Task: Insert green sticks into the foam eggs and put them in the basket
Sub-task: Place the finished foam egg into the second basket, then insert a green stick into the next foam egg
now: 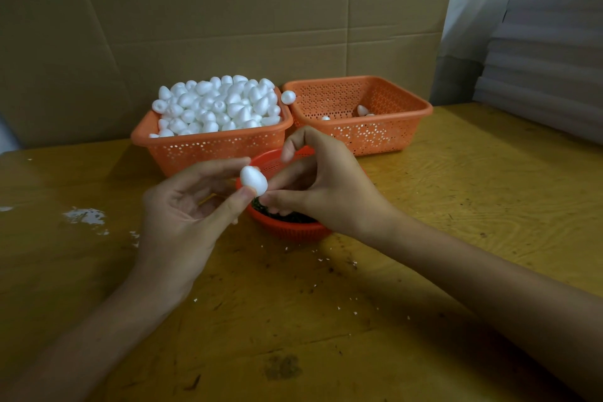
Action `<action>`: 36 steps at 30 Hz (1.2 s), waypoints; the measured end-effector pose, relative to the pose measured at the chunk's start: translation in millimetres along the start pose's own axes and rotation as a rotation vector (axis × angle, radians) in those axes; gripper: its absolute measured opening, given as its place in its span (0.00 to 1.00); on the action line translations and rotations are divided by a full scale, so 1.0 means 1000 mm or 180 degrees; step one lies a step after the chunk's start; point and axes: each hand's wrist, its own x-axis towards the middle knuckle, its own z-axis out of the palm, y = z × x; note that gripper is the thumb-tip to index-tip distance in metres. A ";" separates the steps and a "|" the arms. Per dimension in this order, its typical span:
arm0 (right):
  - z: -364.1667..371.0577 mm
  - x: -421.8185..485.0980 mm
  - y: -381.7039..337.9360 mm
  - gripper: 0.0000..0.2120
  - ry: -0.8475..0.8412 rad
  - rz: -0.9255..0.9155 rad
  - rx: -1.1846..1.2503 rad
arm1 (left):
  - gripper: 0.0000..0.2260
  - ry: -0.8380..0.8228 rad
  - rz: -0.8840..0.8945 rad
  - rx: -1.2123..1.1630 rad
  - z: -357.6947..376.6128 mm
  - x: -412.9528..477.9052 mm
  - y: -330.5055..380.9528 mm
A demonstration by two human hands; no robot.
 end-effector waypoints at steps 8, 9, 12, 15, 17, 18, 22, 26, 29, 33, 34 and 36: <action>-0.013 0.007 -0.008 0.22 0.0150 0.0171 0.0180 | 0.23 0.0095 -0.0072 -0.0132 0.001 0.000 -0.002; -0.023 0.011 -0.008 0.21 0.0342 0.0160 0.0158 | 0.22 0.0134 -0.0121 -0.0146 0.001 0.001 -0.002; -0.060 0.022 0.004 0.16 0.1076 0.0210 -0.0043 | 0.17 0.0152 -0.0119 0.0071 -0.001 0.001 -0.005; -0.096 0.027 0.026 0.12 0.1708 0.0395 -0.0504 | 0.15 -0.0034 -0.0021 0.0369 -0.001 -0.001 -0.008; -0.112 0.027 0.038 0.10 0.1988 0.0550 -0.0760 | 0.15 -0.0149 0.0029 0.0495 0.000 -0.004 -0.009; -0.118 0.027 0.042 0.10 0.2082 0.0608 -0.0840 | 0.15 -0.0185 0.0047 0.0535 0.000 -0.004 -0.009; -0.126 0.029 0.049 0.09 0.2286 0.0736 -0.1075 | 0.15 -0.0238 0.0080 0.0608 0.002 -0.006 -0.008; -0.124 0.030 0.051 0.10 0.2401 0.0757 -0.1256 | 0.15 -0.0220 0.0047 0.0660 0.003 -0.007 -0.010; -0.124 0.031 0.052 0.10 0.2484 0.0775 -0.1352 | 0.16 -0.0228 0.0037 0.0688 0.003 -0.007 -0.011; -0.126 0.032 0.053 0.08 0.2560 0.0823 -0.1307 | 0.15 -0.0191 0.0012 0.0685 0.002 -0.007 -0.010; -0.127 0.032 0.053 0.08 0.2569 0.0845 -0.1242 | 0.15 -0.0187 0.0010 0.0690 0.003 -0.007 -0.009; -0.129 0.031 0.053 0.07 0.2565 0.0863 -0.1164 | 0.16 -0.0186 -0.0003 0.0683 0.004 -0.008 -0.009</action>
